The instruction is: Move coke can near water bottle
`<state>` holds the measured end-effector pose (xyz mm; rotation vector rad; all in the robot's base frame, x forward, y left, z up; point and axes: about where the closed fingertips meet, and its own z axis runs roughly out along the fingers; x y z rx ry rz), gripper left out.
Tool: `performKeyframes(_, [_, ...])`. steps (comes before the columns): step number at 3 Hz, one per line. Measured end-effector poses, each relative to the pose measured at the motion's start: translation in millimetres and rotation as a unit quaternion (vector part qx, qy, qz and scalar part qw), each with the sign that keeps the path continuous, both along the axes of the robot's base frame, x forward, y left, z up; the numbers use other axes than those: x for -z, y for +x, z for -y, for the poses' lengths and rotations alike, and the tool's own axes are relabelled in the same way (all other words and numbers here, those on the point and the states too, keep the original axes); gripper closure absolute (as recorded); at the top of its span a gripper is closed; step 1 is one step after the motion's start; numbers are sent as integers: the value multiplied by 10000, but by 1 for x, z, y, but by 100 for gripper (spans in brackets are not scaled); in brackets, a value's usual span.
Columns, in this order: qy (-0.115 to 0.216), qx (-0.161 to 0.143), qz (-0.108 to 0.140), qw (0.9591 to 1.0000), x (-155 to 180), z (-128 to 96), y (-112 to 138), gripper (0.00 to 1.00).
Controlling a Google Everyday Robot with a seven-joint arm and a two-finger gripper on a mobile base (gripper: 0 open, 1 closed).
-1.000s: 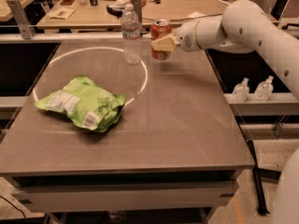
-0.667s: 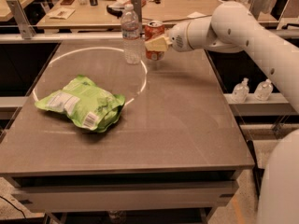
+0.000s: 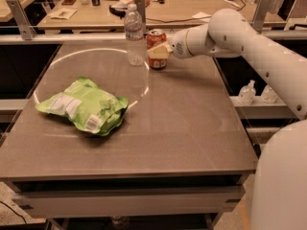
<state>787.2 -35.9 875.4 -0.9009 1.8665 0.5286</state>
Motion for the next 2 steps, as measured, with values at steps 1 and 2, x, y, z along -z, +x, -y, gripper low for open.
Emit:
performKeyframes(1, [-78, 85, -2, 9999, 9, 0, 1, 82])
performKeyframes(2, [-79, 87, -1, 9999, 8, 0, 1, 59])
